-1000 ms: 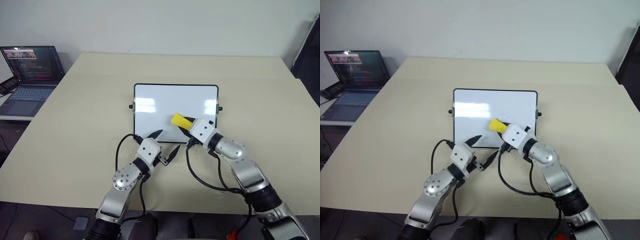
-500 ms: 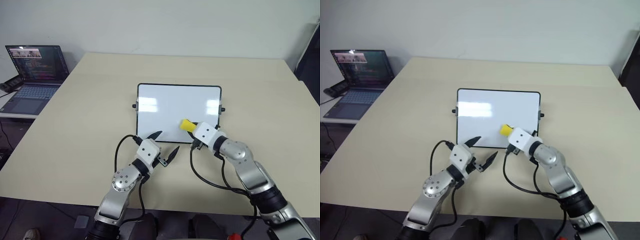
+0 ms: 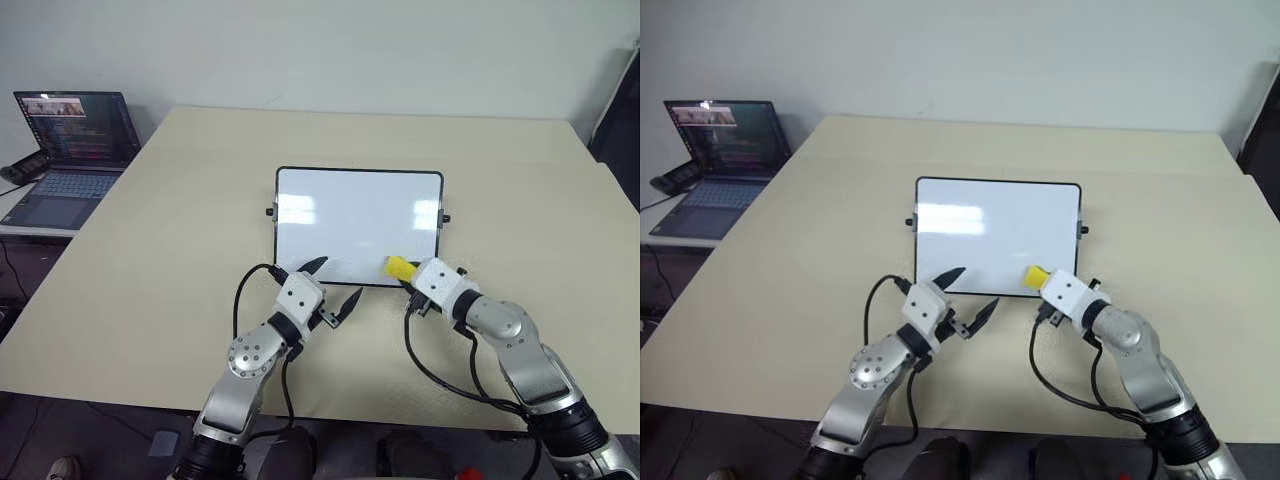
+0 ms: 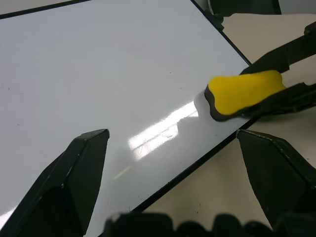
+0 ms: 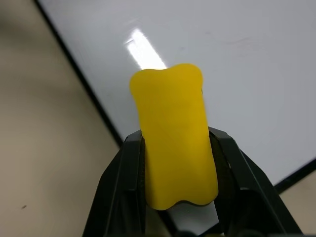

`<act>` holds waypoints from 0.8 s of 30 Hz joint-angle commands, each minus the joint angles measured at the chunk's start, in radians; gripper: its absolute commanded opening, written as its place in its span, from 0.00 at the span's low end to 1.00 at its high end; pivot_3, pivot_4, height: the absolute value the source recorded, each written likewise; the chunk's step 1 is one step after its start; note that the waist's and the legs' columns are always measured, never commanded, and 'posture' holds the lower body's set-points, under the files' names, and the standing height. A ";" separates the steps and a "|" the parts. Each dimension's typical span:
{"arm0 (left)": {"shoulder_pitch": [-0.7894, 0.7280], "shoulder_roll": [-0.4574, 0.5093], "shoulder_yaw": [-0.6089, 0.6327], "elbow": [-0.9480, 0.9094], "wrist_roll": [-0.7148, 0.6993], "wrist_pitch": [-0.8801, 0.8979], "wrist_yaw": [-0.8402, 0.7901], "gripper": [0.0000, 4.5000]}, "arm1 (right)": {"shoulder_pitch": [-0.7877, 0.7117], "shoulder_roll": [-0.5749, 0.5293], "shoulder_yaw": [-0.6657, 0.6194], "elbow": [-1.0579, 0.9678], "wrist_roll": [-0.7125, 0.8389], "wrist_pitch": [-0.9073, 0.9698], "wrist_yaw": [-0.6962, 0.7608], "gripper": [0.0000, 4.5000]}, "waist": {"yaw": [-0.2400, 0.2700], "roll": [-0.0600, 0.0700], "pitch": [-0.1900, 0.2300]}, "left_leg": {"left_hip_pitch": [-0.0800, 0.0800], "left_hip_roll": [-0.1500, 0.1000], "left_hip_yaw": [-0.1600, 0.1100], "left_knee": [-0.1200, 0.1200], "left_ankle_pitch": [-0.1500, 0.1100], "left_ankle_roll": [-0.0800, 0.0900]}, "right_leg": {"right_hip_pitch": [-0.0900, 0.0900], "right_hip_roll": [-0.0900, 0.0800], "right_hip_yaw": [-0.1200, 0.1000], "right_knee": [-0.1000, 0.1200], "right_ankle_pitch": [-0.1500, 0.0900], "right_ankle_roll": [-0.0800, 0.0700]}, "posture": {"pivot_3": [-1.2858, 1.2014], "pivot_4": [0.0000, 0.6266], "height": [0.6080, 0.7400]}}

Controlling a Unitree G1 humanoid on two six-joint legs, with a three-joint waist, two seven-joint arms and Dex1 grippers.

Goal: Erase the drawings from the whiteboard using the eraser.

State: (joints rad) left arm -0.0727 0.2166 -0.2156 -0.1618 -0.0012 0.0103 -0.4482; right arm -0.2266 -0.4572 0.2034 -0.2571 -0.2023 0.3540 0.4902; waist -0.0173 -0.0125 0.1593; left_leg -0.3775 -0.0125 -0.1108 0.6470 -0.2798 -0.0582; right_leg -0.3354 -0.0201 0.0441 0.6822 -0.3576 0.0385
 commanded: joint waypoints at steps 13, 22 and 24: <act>-0.008 -0.001 -0.009 -0.034 -0.004 -0.009 0.003 1.00 | -0.126 0.079 0.080 0.119 -0.068 -0.106 -0.056 0.30 | -0.012 0.000 0.000 | -0.003 0.001 0.002 -0.001 0.001 -0.001 | -0.004 0.000 0.000 -0.001 0.000 0.000 | 0.52 0.24 1.00; 0.000 0.000 -0.008 -0.046 -0.003 -0.004 0.008 1.00 | -0.058 -0.009 0.090 0.112 -0.122 0.011 0.001 0.30 | -0.008 0.000 0.000 | 0.000 0.000 0.000 0.000 0.000 0.000 | 0.000 0.000 0.000 0.000 0.000 0.000 | 0.52 0.24 1.00; -0.001 -0.001 -0.009 -0.047 -0.003 -0.003 0.008 1.00 | -0.032 -0.027 0.064 0.084 -0.107 0.031 0.005 0.30 | -0.004 0.000 0.000 | 0.000 0.000 -0.001 0.000 0.000 0.000 | 0.001 0.000 0.000 0.000 0.000 0.000 | 0.52 0.24 1.00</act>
State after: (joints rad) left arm -0.0708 0.2185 -0.2254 -0.1614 -0.0012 0.0151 -0.4457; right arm -0.2829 -0.4599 0.3041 -0.1965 -0.2972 0.3240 0.4880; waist -0.0211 -0.0123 0.1590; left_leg -0.3771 -0.0125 -0.1117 0.6472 -0.2798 -0.0582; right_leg -0.3345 -0.0202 0.0443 0.6818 -0.3577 0.0385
